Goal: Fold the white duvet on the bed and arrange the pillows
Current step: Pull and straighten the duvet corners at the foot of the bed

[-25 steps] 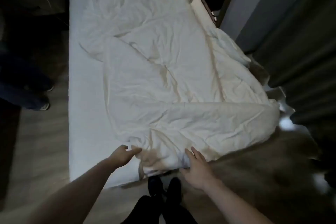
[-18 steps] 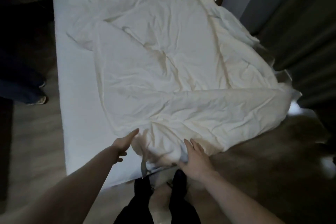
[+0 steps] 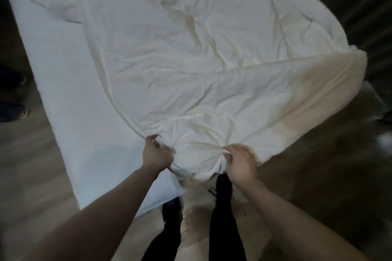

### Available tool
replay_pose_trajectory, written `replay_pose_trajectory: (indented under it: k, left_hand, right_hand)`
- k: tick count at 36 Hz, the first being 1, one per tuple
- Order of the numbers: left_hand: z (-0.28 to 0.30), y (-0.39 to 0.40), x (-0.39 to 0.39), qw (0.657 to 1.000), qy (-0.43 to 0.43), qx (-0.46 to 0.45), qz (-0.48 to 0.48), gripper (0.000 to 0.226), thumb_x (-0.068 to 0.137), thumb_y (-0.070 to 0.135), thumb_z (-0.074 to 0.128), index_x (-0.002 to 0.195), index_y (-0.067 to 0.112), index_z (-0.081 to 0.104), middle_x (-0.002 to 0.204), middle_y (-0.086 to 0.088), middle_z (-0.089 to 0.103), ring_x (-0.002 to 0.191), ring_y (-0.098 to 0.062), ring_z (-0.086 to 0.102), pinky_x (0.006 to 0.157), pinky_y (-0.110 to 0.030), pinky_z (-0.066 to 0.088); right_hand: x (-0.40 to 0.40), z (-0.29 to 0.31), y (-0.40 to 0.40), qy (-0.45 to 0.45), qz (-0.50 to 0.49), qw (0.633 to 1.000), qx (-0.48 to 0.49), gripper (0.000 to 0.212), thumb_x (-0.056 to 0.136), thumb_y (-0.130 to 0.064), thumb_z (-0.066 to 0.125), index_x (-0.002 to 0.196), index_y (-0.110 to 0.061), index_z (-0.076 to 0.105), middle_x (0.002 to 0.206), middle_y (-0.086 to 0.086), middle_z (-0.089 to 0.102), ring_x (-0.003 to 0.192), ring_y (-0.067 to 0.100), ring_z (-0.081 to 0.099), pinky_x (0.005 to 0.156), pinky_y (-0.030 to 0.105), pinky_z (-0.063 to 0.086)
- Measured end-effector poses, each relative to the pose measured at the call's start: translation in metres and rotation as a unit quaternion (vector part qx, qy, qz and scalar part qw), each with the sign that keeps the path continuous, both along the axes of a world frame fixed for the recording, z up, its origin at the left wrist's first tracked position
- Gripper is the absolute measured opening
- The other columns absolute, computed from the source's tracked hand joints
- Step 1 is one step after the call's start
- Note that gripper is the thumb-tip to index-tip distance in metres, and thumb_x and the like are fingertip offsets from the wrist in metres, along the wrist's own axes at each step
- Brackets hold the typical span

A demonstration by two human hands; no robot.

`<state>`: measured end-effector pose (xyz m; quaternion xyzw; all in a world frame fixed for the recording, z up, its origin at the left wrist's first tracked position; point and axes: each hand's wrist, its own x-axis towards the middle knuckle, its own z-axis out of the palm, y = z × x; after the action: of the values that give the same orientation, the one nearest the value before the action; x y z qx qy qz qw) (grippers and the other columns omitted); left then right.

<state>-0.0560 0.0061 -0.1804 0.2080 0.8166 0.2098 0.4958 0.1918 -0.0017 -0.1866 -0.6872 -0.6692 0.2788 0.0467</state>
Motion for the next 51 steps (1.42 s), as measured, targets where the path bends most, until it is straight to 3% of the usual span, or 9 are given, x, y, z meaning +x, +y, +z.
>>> replay_pose_trajectory:
  k: [5,17,21,24,28,36,43,46,51]
  left_hand:
    - [0.029,-0.047,-0.023,0.973,0.115,0.12,-0.163,0.047,0.088,0.011,0.05,0.126,0.028,0.031,0.079,0.0,0.063,0.073,-0.023,0.062,0.068,-0.037,0.05]
    - [0.098,-0.151,-0.145,0.96,0.187,0.195,-0.071,0.059,0.078,-0.013,0.05,0.117,0.03,0.039,0.084,-0.009,0.057,0.043,-0.024,0.055,0.031,-0.03,0.042]
    - [0.078,-0.183,-0.167,0.962,0.209,0.15,-0.088,0.054,0.076,-0.005,0.064,0.116,0.023,0.042,0.078,-0.002,0.05,0.058,-0.019,0.054,0.053,-0.035,0.047]
    - [0.05,-0.191,-0.169,0.988,0.108,0.044,-0.103,0.061,0.065,0.015,0.074,0.111,0.039,0.041,0.088,0.001,0.061,0.074,-0.028,0.064,0.065,-0.044,0.055]
    - [0.026,-0.167,-0.168,0.945,0.128,-0.116,-0.279,0.059,0.082,0.02,0.064,0.133,0.02,0.036,0.116,-0.008,0.064,0.098,-0.031,0.064,0.083,-0.039,0.052]
    - [0.01,-0.072,-0.195,0.99,0.141,-0.009,-0.017,0.092,0.072,0.041,0.08,0.144,0.005,0.035,0.143,-0.012,0.043,0.126,-0.028,0.051,0.102,-0.036,0.044]
    - [-0.021,-0.015,-0.207,0.996,0.026,-0.012,0.082,0.095,0.06,0.065,0.079,0.128,0.006,0.05,0.113,-0.002,0.067,0.095,-0.021,0.068,0.075,-0.033,0.056]
    - [-0.029,-0.012,-0.199,0.996,0.078,0.014,0.03,0.037,0.084,0.038,0.068,0.11,0.012,0.059,0.105,-0.003,0.065,0.102,-0.027,0.065,0.086,-0.036,0.054]
    - [-0.007,-0.028,-0.213,0.969,0.213,0.121,-0.001,0.031,0.091,0.031,0.056,0.114,0.011,0.063,0.109,-0.009,0.068,0.103,-0.029,0.063,0.088,-0.033,0.049]
  right_hand:
    - [-0.012,0.031,-0.029,0.018,0.073,0.997,0.004,0.035,0.082,-0.03,0.039,0.091,-0.014,0.069,0.09,0.006,0.069,0.088,0.03,0.059,0.081,0.036,0.043]
    - [-0.133,0.114,-0.117,0.139,0.173,0.975,0.003,0.016,0.092,-0.024,0.044,0.085,-0.019,0.057,0.087,-0.002,0.061,0.087,0.018,0.052,0.079,0.034,0.041]
    - [-0.152,0.084,-0.137,0.096,0.202,0.97,-0.099,0.033,0.091,-0.031,0.032,0.097,-0.02,0.063,0.101,-0.001,0.064,0.101,0.022,0.056,0.09,0.037,0.044]
    - [-0.139,0.051,-0.149,0.004,0.217,0.953,-0.212,0.03,0.091,-0.026,0.04,0.106,-0.017,0.064,0.114,0.003,0.063,0.114,0.026,0.054,0.095,0.035,0.044]
    - [-0.123,0.029,-0.164,-0.019,0.217,0.923,-0.316,0.022,0.092,-0.021,0.049,0.104,-0.018,0.067,0.113,0.007,0.061,0.111,0.026,0.056,0.089,0.033,0.044]
    - [-0.135,0.01,-0.131,0.143,0.021,0.983,-0.111,0.042,0.081,-0.036,0.068,0.121,-0.029,0.057,0.118,-0.017,0.046,0.107,0.008,0.055,0.092,0.035,0.051]
    - [-0.201,-0.009,-0.094,0.076,0.007,0.984,-0.158,0.101,0.061,-0.072,0.073,0.138,-0.016,0.038,0.136,0.0,0.045,0.131,0.02,0.04,0.104,0.034,0.041]
    - [-0.228,-0.019,-0.089,0.0,-0.005,0.987,-0.163,0.085,0.07,-0.066,0.07,0.129,-0.011,0.043,0.128,0.008,0.052,0.123,0.028,0.048,0.097,0.035,0.041]
    - [-0.252,-0.016,-0.083,0.02,0.073,0.992,-0.098,0.02,0.099,-0.026,0.046,0.111,-0.013,0.057,0.116,0.008,0.062,0.11,0.031,0.056,0.086,0.035,0.04]
